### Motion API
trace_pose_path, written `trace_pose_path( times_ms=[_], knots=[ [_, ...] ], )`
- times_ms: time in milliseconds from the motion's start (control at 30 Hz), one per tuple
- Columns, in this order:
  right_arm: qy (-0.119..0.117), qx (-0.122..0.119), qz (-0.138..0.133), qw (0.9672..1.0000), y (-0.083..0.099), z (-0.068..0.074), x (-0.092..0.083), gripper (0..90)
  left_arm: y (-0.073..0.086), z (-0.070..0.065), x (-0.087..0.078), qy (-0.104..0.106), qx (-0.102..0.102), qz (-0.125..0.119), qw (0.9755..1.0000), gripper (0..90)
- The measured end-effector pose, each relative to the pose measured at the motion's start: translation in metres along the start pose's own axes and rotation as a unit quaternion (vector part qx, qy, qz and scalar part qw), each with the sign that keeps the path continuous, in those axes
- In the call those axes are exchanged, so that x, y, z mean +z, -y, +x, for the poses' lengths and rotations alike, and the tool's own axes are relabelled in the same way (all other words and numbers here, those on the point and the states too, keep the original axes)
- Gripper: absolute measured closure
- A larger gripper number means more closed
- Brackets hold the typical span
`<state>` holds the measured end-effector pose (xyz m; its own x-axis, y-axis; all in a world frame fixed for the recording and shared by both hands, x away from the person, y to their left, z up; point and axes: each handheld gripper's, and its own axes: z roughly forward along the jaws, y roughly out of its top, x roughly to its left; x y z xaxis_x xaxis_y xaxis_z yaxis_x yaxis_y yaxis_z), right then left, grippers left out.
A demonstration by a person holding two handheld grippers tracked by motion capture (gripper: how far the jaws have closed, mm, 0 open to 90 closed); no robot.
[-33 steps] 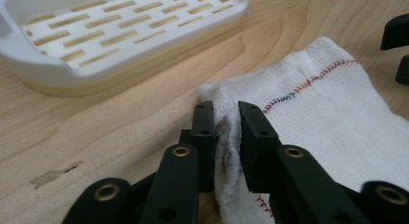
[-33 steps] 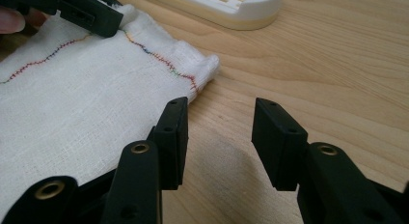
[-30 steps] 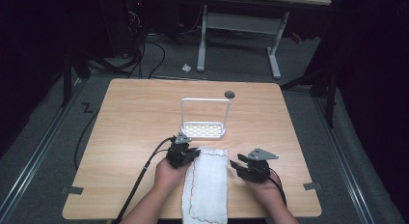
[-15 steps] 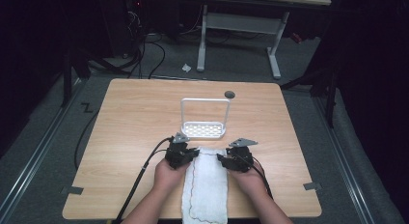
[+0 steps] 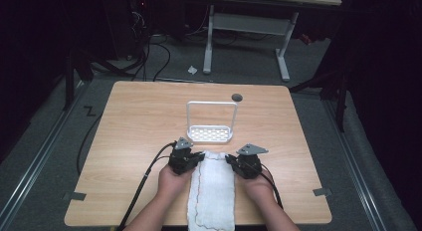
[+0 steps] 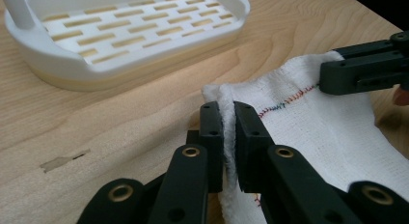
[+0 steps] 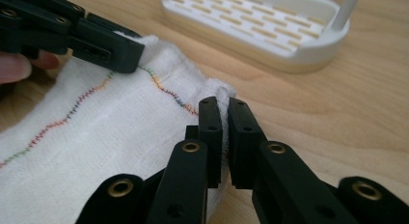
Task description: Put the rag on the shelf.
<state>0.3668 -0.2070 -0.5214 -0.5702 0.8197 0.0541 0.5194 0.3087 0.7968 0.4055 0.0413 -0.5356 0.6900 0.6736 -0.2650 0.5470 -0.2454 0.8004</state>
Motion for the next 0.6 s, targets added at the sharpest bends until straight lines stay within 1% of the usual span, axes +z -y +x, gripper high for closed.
trace_pose_path(
  times_ms=[33,67,133,167,200,267,400,467,500,533,567,600],
  knots=[
    [0.001,-0.004,-0.006,1.0,-0.001,0.002,-0.002,86.2,0.0,0.0,0.0,0.0,0.0,0.0,1.0,83.5],
    [0.002,-0.008,-0.013,0.9999,-0.003,0.004,-0.004,86.1,-0.001,-0.002,-0.004,-0.001,-0.007,-0.013,0.9999,83.5],
    [0.0,-0.009,-0.028,0.9996,-0.006,0.007,-0.008,86.2,-0.004,-0.004,-0.008,-0.004,-0.005,-0.025,0.9997,83.5],
    [0.0,-0.009,-0.028,0.9996,-0.006,0.007,-0.008,86.2,-0.004,-0.004,-0.008,-0.004,-0.005,-0.025,0.9997,83.5],
    [-0.001,-0.001,-0.042,0.9991,-0.01,0.009,-0.012,86.2,-0.007,-0.006,-0.014,-0.006,-0.005,-0.037,0.9993,83.6],
    [0.001,-0.005,-0.052,0.9987,-0.014,0.012,-0.015,86.2,-0.011,-0.009,-0.019,-0.006,-0.008,-0.049,0.9987,83.6],
    [0.008,-0.014,-0.069,0.9975,-0.023,0.016,-0.022,86.1,-0.018,-0.012,-0.03,-0.014,0.0,-0.068,0.9976,83.6],
    [0.012,-0.019,-0.077,0.9968,-0.027,0.018,-0.025,86.1,-0.022,-0.013,-0.037,-0.015,0.0,-0.08,0.9967,83.6],
    [0.014,-0.019,-0.083,0.9963,-0.03,0.019,-0.026,86.1,-0.022,-0.013,-0.037,-0.015,0.0,-0.08,0.9967,83.6],
    [0.015,-0.02,-0.088,0.9958,-0.032,0.019,-0.028,86.1,-0.027,-0.014,-0.043,-0.019,0.004,-0.091,0.9956,83.6],
    [0.015,-0.02,-0.088,0.9958,-0.032,0.019,-0.028,86.1,-0.027,-0.014,-0.043,-0.019,0.004,-0.091,0.9956,83.7],
    [0.015,-0.025,-0.098,0.9947,-0.038,0.021,-0.031,86.1,-0.032,-0.015,-0.048,-0.023,0.009,-0.1,0.9947,83.7]
  ],
)
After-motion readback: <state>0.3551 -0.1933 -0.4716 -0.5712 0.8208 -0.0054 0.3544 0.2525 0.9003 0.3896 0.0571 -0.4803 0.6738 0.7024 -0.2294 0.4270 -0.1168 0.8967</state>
